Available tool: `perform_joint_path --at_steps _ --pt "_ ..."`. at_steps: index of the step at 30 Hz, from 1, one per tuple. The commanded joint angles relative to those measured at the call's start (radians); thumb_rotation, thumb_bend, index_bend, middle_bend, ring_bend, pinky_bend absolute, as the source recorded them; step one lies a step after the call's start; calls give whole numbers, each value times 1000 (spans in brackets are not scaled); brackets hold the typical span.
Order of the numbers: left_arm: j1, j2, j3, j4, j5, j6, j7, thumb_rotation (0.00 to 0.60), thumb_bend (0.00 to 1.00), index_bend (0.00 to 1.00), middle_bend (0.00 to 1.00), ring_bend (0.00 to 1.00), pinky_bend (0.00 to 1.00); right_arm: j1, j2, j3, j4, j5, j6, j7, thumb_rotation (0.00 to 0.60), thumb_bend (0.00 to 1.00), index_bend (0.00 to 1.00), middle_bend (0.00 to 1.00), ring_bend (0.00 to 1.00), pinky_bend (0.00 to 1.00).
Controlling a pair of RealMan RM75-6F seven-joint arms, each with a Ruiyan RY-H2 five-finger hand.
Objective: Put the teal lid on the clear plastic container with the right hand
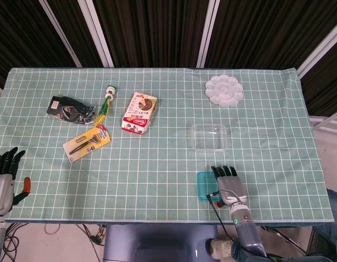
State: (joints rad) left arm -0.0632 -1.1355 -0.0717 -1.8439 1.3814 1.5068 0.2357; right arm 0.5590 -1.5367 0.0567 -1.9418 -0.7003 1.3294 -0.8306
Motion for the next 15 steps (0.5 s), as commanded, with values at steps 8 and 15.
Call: perform_joint_path --at_steps 8,15 --pt "0 0 -1 0 -3 0 2 600 542 84 0 0 0 3 1 -6 5 7 -7 -3 600 155 0 150 0 0" --pt "-1 1 -2 -1 -8 -1 6 600 542 84 0 0 0 6 -2 -9 7 10 -9 -4 600 155 0 151 0 0"
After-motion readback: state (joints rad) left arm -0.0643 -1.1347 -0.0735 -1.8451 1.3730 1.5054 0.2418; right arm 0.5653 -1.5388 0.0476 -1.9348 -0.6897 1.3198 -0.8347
